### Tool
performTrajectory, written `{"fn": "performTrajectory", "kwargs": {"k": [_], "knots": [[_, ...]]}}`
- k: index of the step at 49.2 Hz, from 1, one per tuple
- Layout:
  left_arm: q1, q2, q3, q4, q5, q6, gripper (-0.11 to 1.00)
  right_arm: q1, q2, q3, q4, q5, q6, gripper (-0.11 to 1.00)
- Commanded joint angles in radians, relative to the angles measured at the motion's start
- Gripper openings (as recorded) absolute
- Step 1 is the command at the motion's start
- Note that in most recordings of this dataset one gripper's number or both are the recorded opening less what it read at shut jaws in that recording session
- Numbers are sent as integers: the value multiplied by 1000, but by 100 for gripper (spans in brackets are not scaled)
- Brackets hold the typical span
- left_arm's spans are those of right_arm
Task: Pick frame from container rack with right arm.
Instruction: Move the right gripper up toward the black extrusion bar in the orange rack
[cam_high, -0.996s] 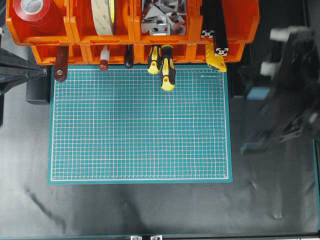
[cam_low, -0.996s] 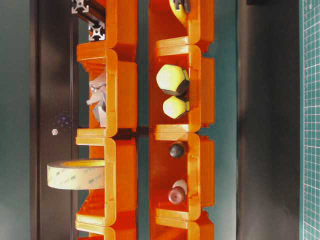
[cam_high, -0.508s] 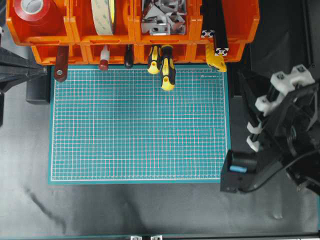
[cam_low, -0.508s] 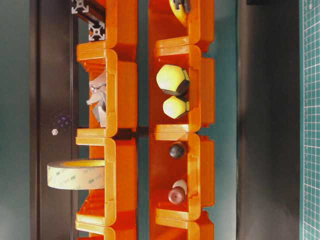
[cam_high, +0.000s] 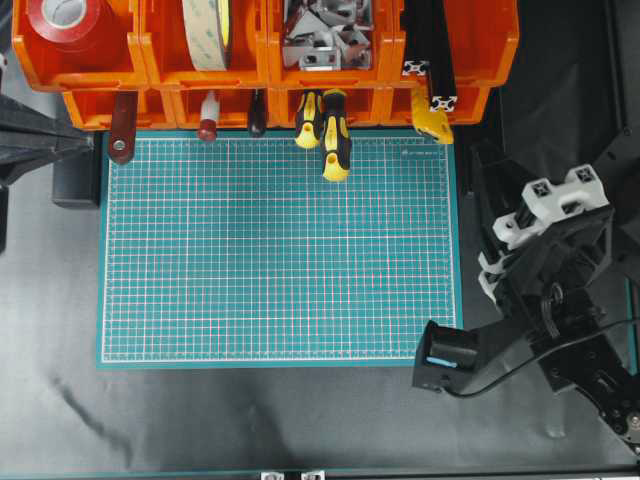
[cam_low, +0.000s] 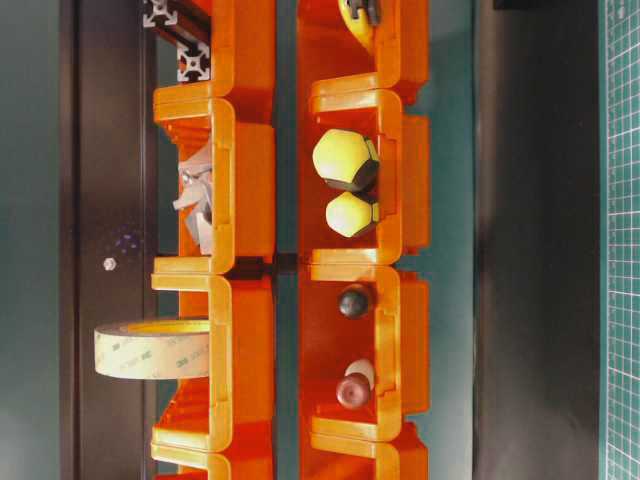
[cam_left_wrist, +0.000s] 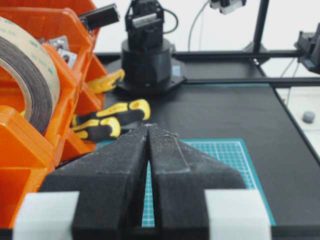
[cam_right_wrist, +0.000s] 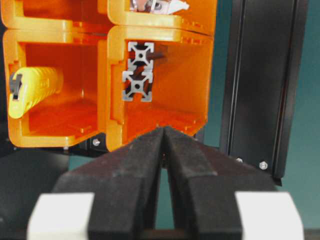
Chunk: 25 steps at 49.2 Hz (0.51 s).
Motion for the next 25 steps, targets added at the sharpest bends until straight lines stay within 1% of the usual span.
{"fn": "performTrajectory", "kwargs": {"k": [1, 3, 6, 10, 13, 17, 19, 22, 25], "knots": [[2, -3, -31, 2, -5, 0, 0, 2, -11, -5, -12, 9, 3, 3], [2, -8, -31, 2, -5, 0, 0, 2, -11, -5, -12, 6, 2, 6], [3, -12, -31, 3, -5, 0, 0, 2, -11, -5, -12, 5, 2, 15], [3, -17, -31, 2, -5, 0, 0, 0, -11, -2, -14, 0, 5, 32], [2, -18, -31, 2, -3, 0, 0, -6, -9, 5, -18, -5, 6, 48], [2, -21, -32, 3, -3, 0, 0, -21, -9, 25, -48, -15, 12, 70], [3, -21, -31, 2, -3, 0, 0, -28, -8, 35, -63, -21, 21, 78], [2, -21, -31, 3, -3, 0, 0, -38, -8, 46, -81, -35, 43, 84], [2, -21, -32, 3, -3, 0, 0, -52, -8, 54, -89, -55, 67, 84]]}}
